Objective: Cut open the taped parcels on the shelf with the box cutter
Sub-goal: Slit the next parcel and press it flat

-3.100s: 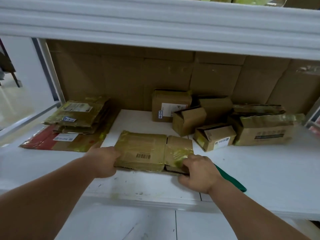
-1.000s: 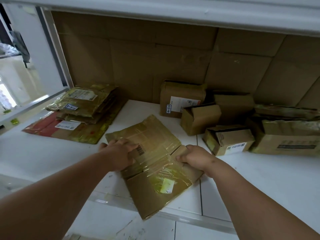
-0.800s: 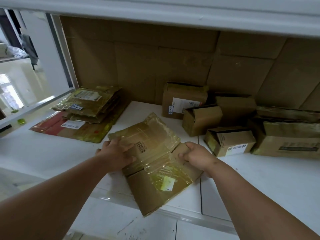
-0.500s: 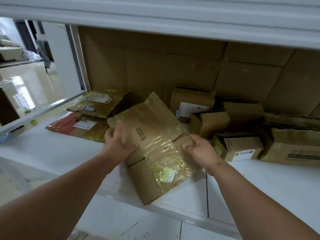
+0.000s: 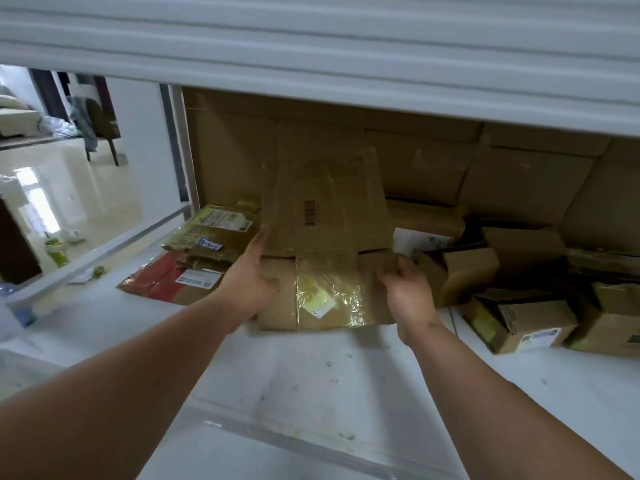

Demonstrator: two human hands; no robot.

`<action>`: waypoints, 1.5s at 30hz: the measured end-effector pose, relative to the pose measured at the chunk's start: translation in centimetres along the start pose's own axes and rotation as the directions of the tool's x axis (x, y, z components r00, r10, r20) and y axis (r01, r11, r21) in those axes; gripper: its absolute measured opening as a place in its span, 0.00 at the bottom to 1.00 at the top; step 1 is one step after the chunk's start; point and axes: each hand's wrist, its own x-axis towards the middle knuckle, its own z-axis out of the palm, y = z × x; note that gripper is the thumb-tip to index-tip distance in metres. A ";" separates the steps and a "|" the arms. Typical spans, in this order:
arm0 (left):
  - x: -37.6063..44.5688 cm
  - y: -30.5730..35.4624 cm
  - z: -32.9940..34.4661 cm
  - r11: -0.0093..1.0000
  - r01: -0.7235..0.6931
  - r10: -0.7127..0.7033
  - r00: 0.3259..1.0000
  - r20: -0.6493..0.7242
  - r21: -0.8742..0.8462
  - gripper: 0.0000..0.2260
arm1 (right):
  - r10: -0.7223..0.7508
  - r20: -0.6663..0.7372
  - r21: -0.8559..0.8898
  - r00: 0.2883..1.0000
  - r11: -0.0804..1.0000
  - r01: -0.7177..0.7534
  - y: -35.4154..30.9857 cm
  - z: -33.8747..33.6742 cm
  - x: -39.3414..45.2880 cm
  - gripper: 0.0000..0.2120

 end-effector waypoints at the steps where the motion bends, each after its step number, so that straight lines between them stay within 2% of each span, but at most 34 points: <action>1: 0.8 -0.3 -0.9 0.998 -0.029 0.031 0.999 -0.039 0.049 0.42 | 0.008 0.006 0.008 1.000 1.000 -0.008 -0.5 1.2 0.2 0.12; 5: 3.7 -2.0 -4.5 0.972 -0.065 0.091 0.990 -0.110 0.225 0.37 | 0.032 0.085 -0.033 0.996 0.999 -0.029 -2.0 5.8 0.9 0.09; 9: 5.7 -4.4 -7.3 0.923 -0.108 0.182 0.969 -0.170 0.370 0.29 | 0.028 0.179 -0.168 0.984 0.986 0.002 -2.6 10.4 1.0 0.15; 13: 7.7 -5.6 -9.6 0.841 -0.083 0.229 0.950 -0.213 0.535 0.14 | 0.002 0.176 -0.258 0.984 0.965 0.044 -3.2 14.1 1.6 0.20; 15: 8.7 -5.9 -10.7 0.792 -0.086 0.259 0.944 -0.204 0.605 0.11 | -0.042 0.180 -0.264 0.983 0.960 0.089 -3.9 15.7 2.0 0.22; 18: 9.6 -5.6 -11.8 0.698 -0.035 0.267 0.939 -0.215 0.716 0.14 | -0.084 0.238 -0.214 0.968 0.967 0.137 -4.9 17.9 2.5 0.31; 20: 10.3 -5.1 -12.2 0.645 -0.001 0.267 0.937 -0.224 0.764 0.17 | -0.060 0.303 -0.152 0.951 0.982 0.110 -5.2 19.2 3.0 0.42; 22: 10.9 -5.1 -12.5 0.593 -0.006 0.285 0.937 -0.202 0.805 0.23 | -0.021 0.361 -0.154 0.932 0.985 0.082 -5.2 20.3 3.7 0.47; 24: 11.5 -5.8 -12.8 0.572 -0.026 0.282 0.945 -0.167 0.820 0.30 | 0.009 0.386 -0.179 0.922 0.982 0.065 -4.8 21.0 4.3 0.46; 26: 12.0 -6.8 -13.1 0.591 -0.025 0.228 0.964 -0.138 0.806 0.37 | 0.019 0.373 -0.158 0.928 0.987 0.043 -4.1 21.5 4.9 0.43; 28: 12.4 -8.4 -13.1 0.577 -0.017 0.159 0.983 -0.092 0.816 0.40 | 0.028 0.361 -0.214 0.932 0.975 0.053 -3.4 21.9 5.2 0.39; 31: 12.6 -10.7 -12.6 0.535 -0.057 0.084 0.996 0.014 0.843 0.36 | 0.075 0.422 -0.421 0.903 0.899 0.122 -2.7 22.4 6.0 0.34; 34: 12.8 -12.4 -11.9 0.528 -0.085 0.041 0.996 0.074 0.845 0.45 | 0.138 0.460 -0.632 0.877 0.745 0.214 -2.3 22.6 6.9 0.35; 37: 13.2 -13.1 -11.7 0.532 -0.075 0.039 0.997 0.064 0.844 0.47 | 0.136 0.429 -0.779 0.893 0.556 0.290 -1.8 22.8 6.9 0.37; 39: 13.4 -13.0 -11.8 0.514 -0.096 0.090 0.994 0.058 0.853 0.42 | 0.070 0.436 -0.828 0.897 0.423 0.369 -1.3 22.8 6.6 0.41; 41: 13.4 -12.6 -11.7 0.471 -0.174 0.144 0.982 0.119 0.865 0.35 | 0.033 0.499 -0.822 0.866 0.335 0.461 -0.9 22.9 6.6 0.45; 43: 13.2 -11.9 -11.1 0.440 -0.237 0.119 0.971 0.206 0.866 0.34 | 0.070 0.556 -0.797 0.828 0.328 0.508 -0.6 23.2 6.8 0.49; 45: 13.2 -11.8 -10.3 0.439 -0.242 0.044 0.968 0.249 0.865 0.34 | 0.113 0.584 -0.787 0.804 0.322 0.526 -0.5 23.6 6.9 0.54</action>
